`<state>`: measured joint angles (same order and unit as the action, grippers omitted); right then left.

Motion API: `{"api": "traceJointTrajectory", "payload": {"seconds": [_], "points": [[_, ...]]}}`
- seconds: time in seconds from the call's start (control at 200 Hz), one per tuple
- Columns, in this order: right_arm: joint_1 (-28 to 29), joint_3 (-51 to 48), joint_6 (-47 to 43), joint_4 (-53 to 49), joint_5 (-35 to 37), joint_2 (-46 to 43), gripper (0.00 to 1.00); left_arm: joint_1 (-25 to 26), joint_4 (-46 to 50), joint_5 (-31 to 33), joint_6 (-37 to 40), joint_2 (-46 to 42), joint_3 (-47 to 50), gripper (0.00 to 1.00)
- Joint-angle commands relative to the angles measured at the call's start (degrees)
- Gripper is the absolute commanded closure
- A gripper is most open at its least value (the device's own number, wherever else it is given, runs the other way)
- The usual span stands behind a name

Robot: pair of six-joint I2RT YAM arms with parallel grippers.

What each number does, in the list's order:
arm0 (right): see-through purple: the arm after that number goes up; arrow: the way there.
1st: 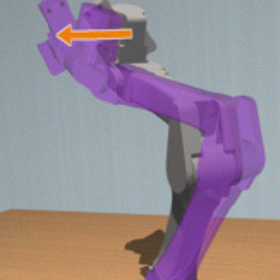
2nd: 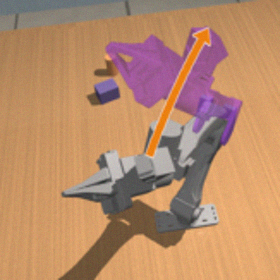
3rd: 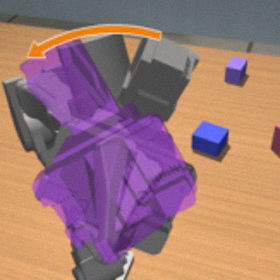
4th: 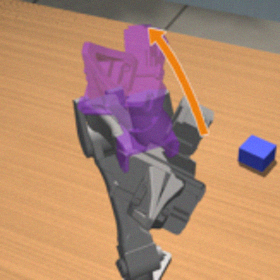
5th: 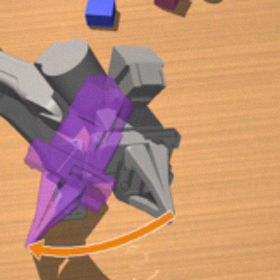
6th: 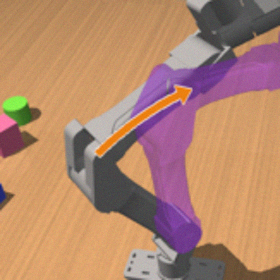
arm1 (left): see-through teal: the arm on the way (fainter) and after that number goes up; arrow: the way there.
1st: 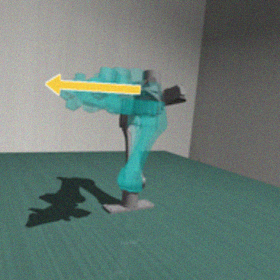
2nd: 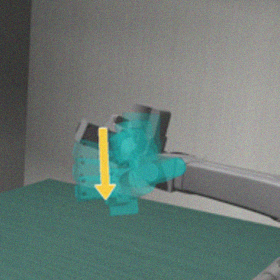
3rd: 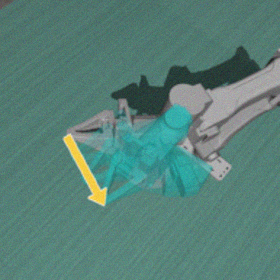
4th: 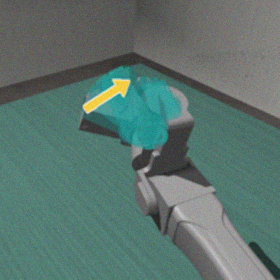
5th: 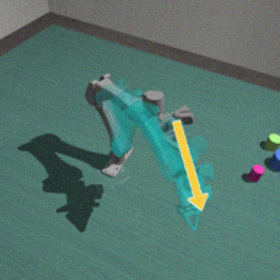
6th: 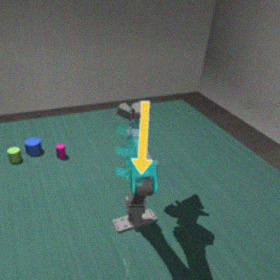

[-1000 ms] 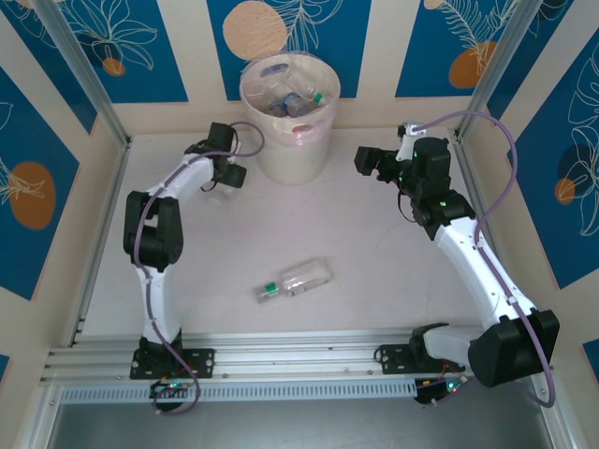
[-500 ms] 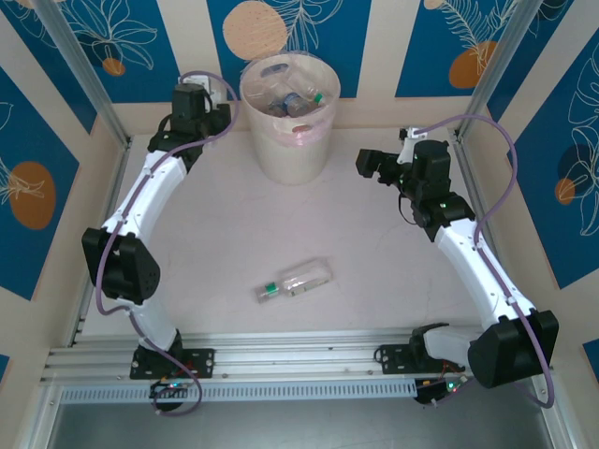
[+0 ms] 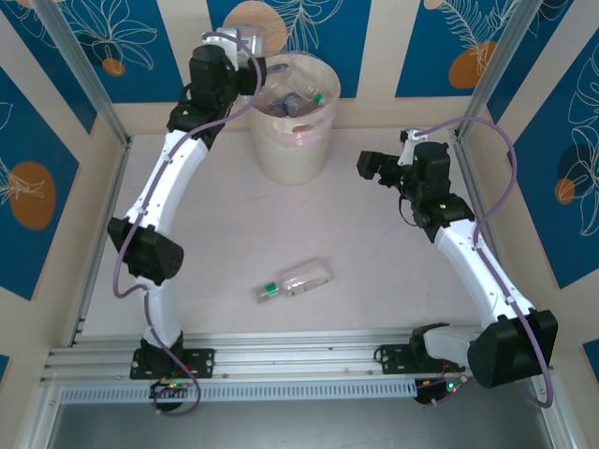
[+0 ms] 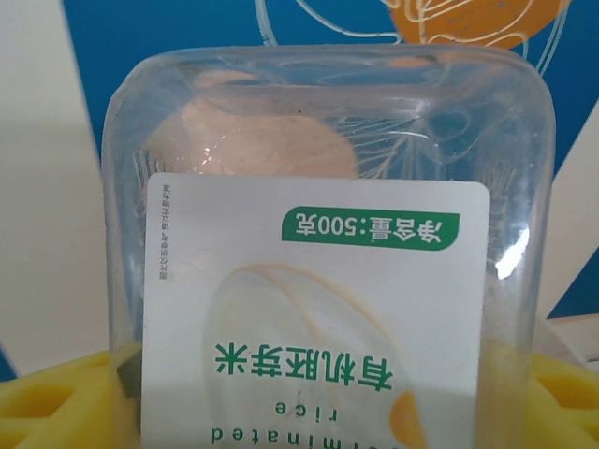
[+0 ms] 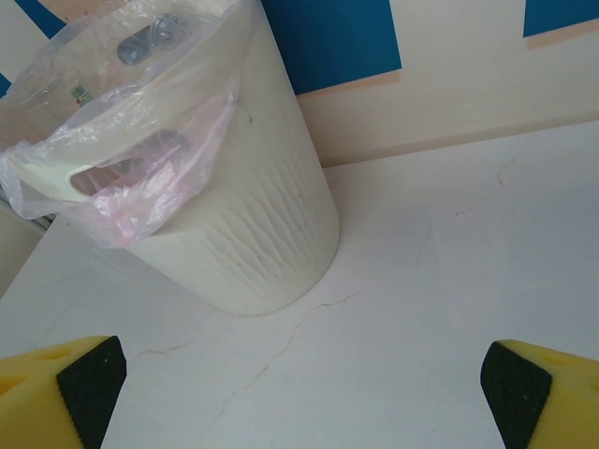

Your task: Put the plastic bottles in the bin

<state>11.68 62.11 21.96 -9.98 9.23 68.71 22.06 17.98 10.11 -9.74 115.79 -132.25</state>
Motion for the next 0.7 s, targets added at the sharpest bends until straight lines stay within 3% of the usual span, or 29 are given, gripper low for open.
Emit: {"api": "traceJointTrajectory", "payload": {"seconds": [0.0,0.095,0.225,0.34,0.48,0.695], "points": [[-0.34,-0.19,1.75,0.66,-0.43,0.18,0.01,1.74,1.93,-0.10,-3.12,5.51,-7.05,0.42],[-0.45,0.20,2.03,0.29,-0.95,0.94,0.00,2.27,7.17,-0.17,-5.63,12.42,-18.82,0.42],[-0.48,0.38,2.04,0.11,-1.06,1.58,0.00,2.75,17.67,0.04,-8.18,29.14,-48.31,0.42],[-0.62,0.40,2.17,-0.16,-1.06,2.00,0.00,2.98,15.97,-0.05,-10.26,31.49,-48.60,0.38],[-0.78,0.81,1.90,-0.48,-1.06,2.53,0.00,2.99,16.32,2.49,-9.39,32.09,-48.34,0.01],[-0.90,1.74,3.26,-0.31,-2.61,4.42,0.01,2.90,17.86,1.32,-6.42,30.71,-48.46,0.00]]}}
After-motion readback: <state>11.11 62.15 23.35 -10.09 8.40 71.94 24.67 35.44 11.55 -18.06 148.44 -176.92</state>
